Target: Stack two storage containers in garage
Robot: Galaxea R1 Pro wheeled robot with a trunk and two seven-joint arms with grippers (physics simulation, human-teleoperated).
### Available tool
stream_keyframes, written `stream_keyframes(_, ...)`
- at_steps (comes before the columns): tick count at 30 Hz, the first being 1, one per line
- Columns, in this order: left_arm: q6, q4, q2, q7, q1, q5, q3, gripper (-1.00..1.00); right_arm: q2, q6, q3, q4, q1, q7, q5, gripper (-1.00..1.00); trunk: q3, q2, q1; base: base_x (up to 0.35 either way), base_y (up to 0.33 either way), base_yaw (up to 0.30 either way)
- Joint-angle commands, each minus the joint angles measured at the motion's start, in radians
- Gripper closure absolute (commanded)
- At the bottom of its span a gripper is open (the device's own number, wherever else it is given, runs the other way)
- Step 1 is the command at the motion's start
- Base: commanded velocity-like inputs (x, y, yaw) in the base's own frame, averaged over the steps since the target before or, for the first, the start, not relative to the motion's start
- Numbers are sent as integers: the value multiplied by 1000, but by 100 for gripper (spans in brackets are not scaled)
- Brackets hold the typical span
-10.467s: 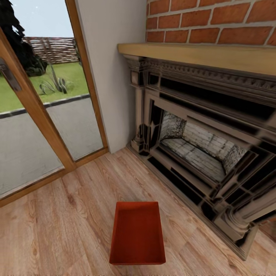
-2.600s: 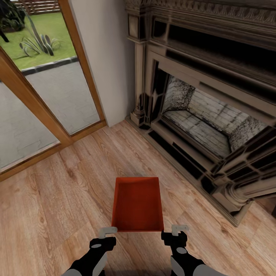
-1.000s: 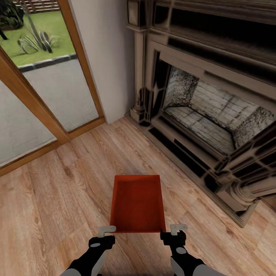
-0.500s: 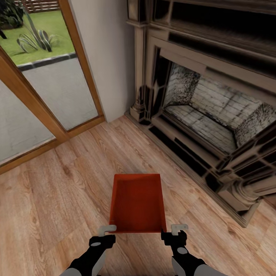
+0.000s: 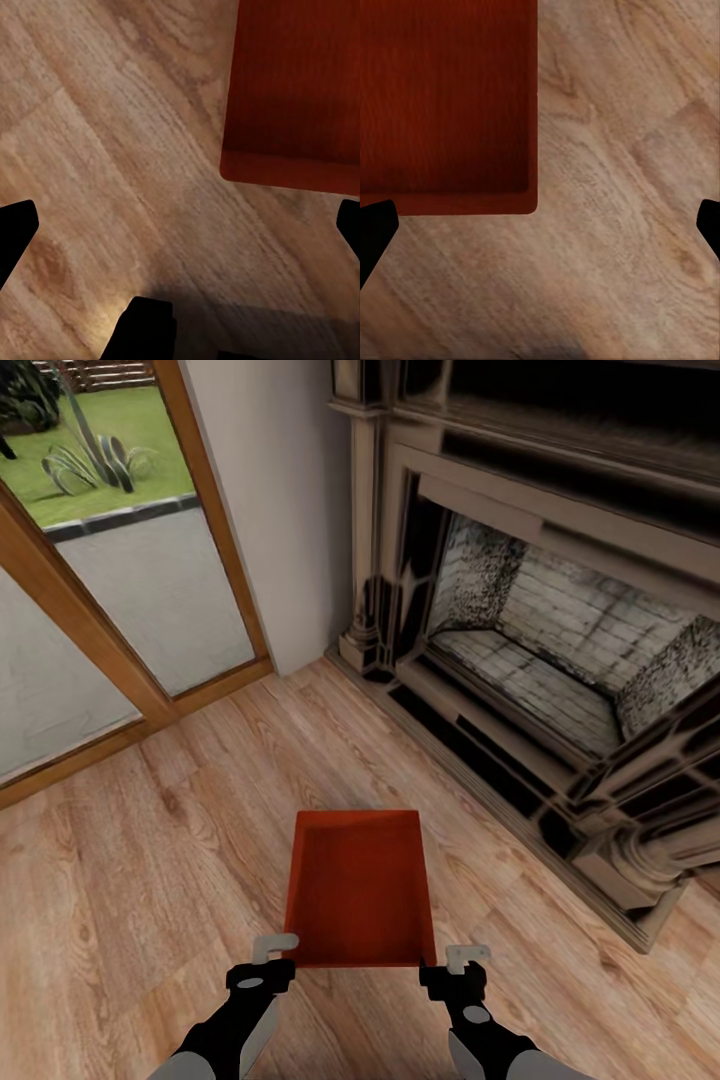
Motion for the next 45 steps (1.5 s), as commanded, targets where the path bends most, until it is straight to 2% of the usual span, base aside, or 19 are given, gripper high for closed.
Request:
stream_keyframes(1, 6, -3, 0, 4, 0, 5, -4, -100, 0, -7, 9, 1, -1, -7, 3, -100, -4, -8, 4, 0, 0, 0)
stream_keyframes(8, 6, -3, 0, 3, 0, 5, -2, -100, -2, -58, 10, 1, -1, -7, 5, -100, -26, -57, 31, 0, 0, 0)
stream_keyframes(13, 6, -3, 0, 3, 0, 4, -2, -100, -2, -65, 10, 1, -1, -7, 5, -100, -41, -92, 50, 0, 0, 0)
stream_keyframes(26, 3, -7, 5, 3, 3, 5, -2, -100, 0, -134, 10, 10, -1, -6, 4, -100, -41, -91, 50, 0, 0, 0)
stream_keyframes(45, -3, -8, 5, -5, 3, -1, -14, -100, -1, -138, 10, 10, -1, -6, 4, -100, -41, -91, 50, 0, 0, 0)
